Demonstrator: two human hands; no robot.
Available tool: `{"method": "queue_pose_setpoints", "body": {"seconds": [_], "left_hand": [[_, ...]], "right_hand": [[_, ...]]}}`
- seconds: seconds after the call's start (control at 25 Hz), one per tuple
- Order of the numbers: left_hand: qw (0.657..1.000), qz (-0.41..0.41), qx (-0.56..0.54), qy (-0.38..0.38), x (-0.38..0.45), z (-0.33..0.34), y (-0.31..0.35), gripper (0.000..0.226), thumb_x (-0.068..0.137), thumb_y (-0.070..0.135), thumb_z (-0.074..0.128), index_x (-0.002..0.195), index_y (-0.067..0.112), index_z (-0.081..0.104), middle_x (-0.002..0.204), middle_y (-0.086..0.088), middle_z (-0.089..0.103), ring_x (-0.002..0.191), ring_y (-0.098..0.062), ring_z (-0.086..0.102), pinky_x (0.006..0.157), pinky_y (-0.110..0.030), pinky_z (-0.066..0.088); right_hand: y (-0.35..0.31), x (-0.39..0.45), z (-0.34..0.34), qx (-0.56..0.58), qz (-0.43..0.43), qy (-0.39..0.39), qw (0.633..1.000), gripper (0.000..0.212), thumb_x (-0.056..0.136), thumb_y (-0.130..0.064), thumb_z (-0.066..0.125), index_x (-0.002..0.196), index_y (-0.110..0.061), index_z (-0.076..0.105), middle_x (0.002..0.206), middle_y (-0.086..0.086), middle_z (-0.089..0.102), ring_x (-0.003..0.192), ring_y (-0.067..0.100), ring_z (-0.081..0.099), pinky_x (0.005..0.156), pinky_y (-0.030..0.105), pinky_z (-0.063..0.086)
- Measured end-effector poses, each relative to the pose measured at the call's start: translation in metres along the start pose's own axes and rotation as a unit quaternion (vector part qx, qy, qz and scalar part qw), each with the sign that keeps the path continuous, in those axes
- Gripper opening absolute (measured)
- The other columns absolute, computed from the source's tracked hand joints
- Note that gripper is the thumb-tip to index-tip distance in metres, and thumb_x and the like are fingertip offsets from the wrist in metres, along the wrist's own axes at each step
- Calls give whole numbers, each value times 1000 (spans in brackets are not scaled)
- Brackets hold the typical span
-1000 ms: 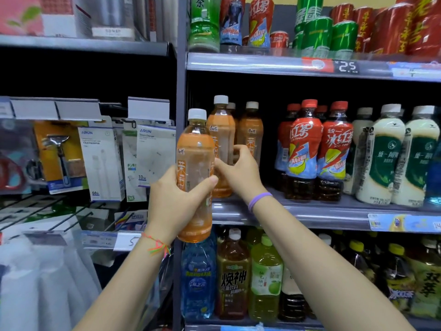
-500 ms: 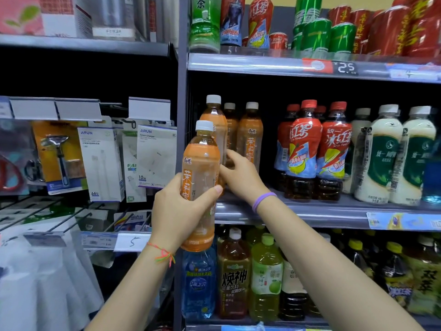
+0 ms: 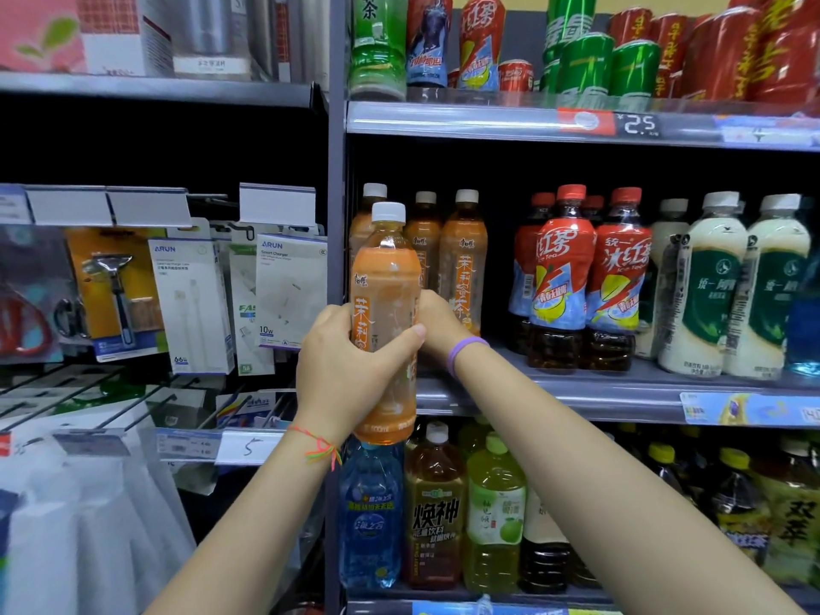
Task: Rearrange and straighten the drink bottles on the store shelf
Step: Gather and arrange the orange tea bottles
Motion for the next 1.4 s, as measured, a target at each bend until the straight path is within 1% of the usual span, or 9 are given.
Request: {"method": "queue_pose_setpoints", "body": {"seconds": [0.12, 0.28, 0.36, 0.48, 0.56, 0.72, 0.92, 1.2, 1.4], "left_hand": [[1000, 10, 17, 5, 3, 4, 0, 42, 60, 71, 65, 74, 31, 64, 82, 7, 59, 77, 0, 58, 62, -14, 40], [999, 27, 16, 25, 14, 0, 9, 40, 60, 72, 62, 72, 34, 59, 81, 8, 57, 76, -2, 56, 62, -19, 41], [998, 45, 23, 43, 30, -2, 19, 41, 64, 72, 64, 78, 34, 60, 85, 8, 57, 78, -3, 55, 66, -22, 45], [993, 79, 61, 63, 52, -2, 32, 59, 72, 65, 71, 115, 26, 61, 105, 4, 63, 95, -12, 59, 80, -30, 51], [990, 104, 69, 65, 55, 1, 36, 80, 74, 61, 74, 138, 23, 44, 117, 4, 63, 101, -16, 62, 83, -32, 52], [981, 163, 74, 74, 50, 4, 38, 89, 76, 52, 77, 144, 12, 34, 128, -4, 59, 110, -25, 61, 87, -44, 53], [939, 210, 234, 139, 54, -2, 27, 92, 80, 61, 64, 148, 6, 36, 158, -16, 29, 146, -32, 25, 116, -45, 22], [941, 191, 264, 89, 61, 9, 1, 89, 85, 54, 64, 156, 17, 25, 163, -18, 13, 150, -34, 11, 116, -47, 21], [942, 189, 260, 92, 60, 15, -9, 83, 85, 41, 70, 154, 19, 30, 162, -21, 14, 149, -38, 12, 115, -50, 22]], "right_hand": [[3, 2, 6, -26, 13, -22, 999, 16, 99, -18, 55, 98, -6, 65, 100, 15, 68, 94, 29, 64, 91, 39, 52], [3, -14, -26, 162, 43, 40, 985, 26, 99, -27, 48, 79, -16, 63, 61, -1, 60, 58, 18, 53, 54, 30, 44], [2, -33, -25, 331, 34, -124, 935, 26, 98, -28, 42, 107, -15, 62, 59, -1, 60, 52, 18, 49, 47, 26, 40], [-10, -54, -20, 236, -38, -262, 935, 47, 94, -23, 59, 139, -26, 43, 75, 0, 66, 61, 14, 58, 56, 26, 49], [-14, -45, -24, 123, -77, -157, 977, 59, 84, -32, 75, 136, -29, 48, 94, -10, 69, 77, 0, 64, 69, 23, 52], [-22, -30, -40, 109, -134, 15, 985, 35, 79, -19, 77, 112, -25, 63, 106, -11, 70, 101, 5, 64, 86, 24, 53], [-25, -24, -26, 87, -147, 35, 985, 21, 79, -14, 70, 95, -27, 66, 92, -12, 71, 89, 4, 66, 75, 21, 53], [-7, -18, -5, 57, -68, 22, 996, 6, 89, -24, 60, 92, -28, 64, 67, -14, 62, 57, -2, 58, 56, 17, 44], [-6, -12, 5, -3, -53, 7, 999, 31, 93, -25, 56, 123, -19, 60, 101, -7, 63, 79, 6, 58, 68, 20, 48]]}}
Point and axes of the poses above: each hand's wrist, its own x-axis towards the middle knuckle, its own z-axis out of the palm, y = z × x, the point moved 7 cm from there along x, towards the middle knuckle
